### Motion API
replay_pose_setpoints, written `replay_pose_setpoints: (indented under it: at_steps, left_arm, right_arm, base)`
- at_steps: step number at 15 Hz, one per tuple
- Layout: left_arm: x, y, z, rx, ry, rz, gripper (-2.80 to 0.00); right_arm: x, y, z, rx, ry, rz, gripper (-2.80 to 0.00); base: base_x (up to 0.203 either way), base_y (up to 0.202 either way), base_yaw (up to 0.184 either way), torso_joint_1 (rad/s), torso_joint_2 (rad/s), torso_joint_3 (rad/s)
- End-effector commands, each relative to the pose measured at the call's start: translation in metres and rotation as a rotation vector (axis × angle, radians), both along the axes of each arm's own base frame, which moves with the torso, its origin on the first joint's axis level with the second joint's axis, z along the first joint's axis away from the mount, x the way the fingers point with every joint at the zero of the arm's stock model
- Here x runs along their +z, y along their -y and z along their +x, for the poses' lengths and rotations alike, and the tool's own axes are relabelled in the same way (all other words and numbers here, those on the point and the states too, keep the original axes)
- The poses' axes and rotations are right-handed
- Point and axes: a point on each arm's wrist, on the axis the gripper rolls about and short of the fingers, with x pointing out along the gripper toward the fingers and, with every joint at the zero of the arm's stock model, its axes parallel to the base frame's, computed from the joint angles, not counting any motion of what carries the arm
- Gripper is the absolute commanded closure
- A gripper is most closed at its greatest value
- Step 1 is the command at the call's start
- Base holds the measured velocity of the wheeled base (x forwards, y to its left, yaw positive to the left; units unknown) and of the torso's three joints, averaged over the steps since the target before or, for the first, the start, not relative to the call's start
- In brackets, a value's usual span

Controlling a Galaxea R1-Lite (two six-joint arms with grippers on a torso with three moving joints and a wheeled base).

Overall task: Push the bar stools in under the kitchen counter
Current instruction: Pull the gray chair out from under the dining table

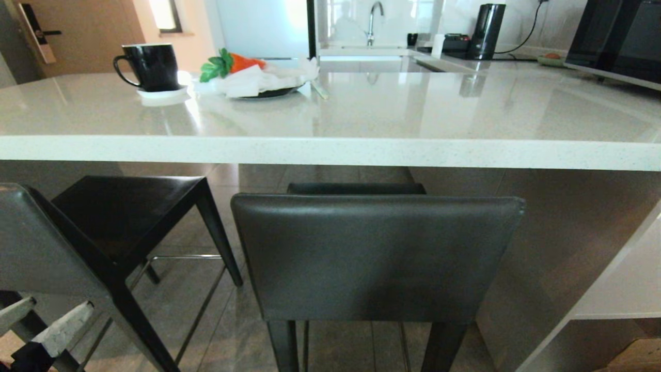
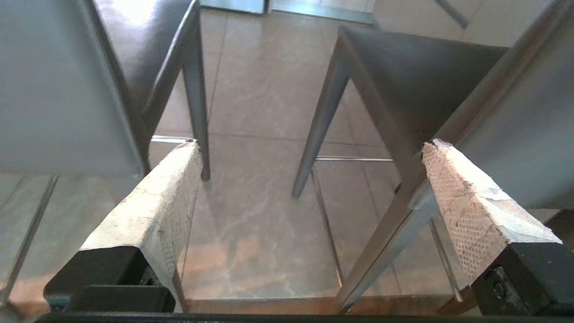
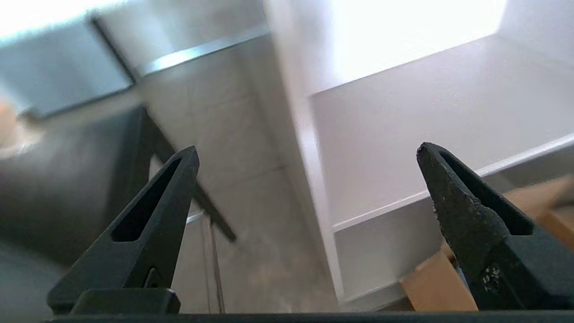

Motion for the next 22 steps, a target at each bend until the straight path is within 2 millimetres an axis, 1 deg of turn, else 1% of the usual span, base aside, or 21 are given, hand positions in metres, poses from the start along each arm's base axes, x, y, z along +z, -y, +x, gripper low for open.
replay_pose_setpoints:
  at_steps: [1,2,4,6,8,10,13,16,18,22]
  left_arm:
    - [0.001,-0.004,0.005,0.003,-0.011,-0.006,-2.8]
    - [0.004,-0.007,0.009,0.006,-0.015,0.001,-2.8]
    - [0.006,-0.012,0.017,0.001,-0.016,0.06,-2.8]
    - [0.005,-0.007,0.016,-0.051,-0.011,0.076,-2.8]
    - [-0.003,0.003,0.014,-0.152,-0.029,0.058,-2.8]
    - [-0.012,0.009,0.015,-0.223,-0.076,0.026,-2.8]
    - [-0.016,0.011,0.02,-0.269,-0.115,0.005,-2.8]
    - [-0.01,0.016,0.032,-0.343,-0.129,-0.027,-2.8]
    - [-0.006,0.024,0.039,-0.428,-0.141,-0.049,-2.8]
    - [-0.001,0.038,0.061,-0.563,-0.157,-0.05,-2.8]
  right_arm:
    - [-0.016,-0.001,-0.002,0.07,0.003,-0.024,-2.8]
    - [-0.02,-0.003,-0.002,0.122,0.007,-0.049,-2.8]
    - [-0.02,-0.006,-0.002,0.266,0.021,-0.067,-2.8]
    - [-0.017,-0.01,-0.002,0.421,0.043,-0.087,-2.8]
    - [-0.02,-0.012,-0.002,0.54,0.047,-0.085,-2.8]
    - [-0.029,-0.011,0.0,0.579,0.027,-0.047,-2.8]
    - [-0.034,-0.015,0.005,0.669,0.014,-0.014,-2.8]
    - [-0.035,-0.027,0.011,0.84,0.011,-0.001,-2.8]
    - [-0.033,-0.033,0.016,0.944,0.009,0.006,-2.8]
    - [-0.029,-0.034,0.037,1.065,-0.024,0.049,-2.8]
  base:
    - [0.0,0.0,0.0,0.0,0.0,0.0]
    - [0.0,0.0,0.0,0.0,0.0,0.0]
    - [0.0,0.0,0.0,0.0,0.0,0.0]
    - [0.0,0.0,0.0,0.0,0.0,0.0]
    - [0.0,0.0,0.0,0.0,0.0,0.0]
    - [0.0,0.0,0.0,0.0,0.0,0.0]
    - [0.0,0.0,0.0,0.0,0.0,0.0]
    - [0.0,0.0,0.0,0.0,0.0,0.0]
    - [0.0,0.0,0.0,0.0,0.0,0.0]
    - [0.0,0.0,0.0,0.0,0.0,0.0]
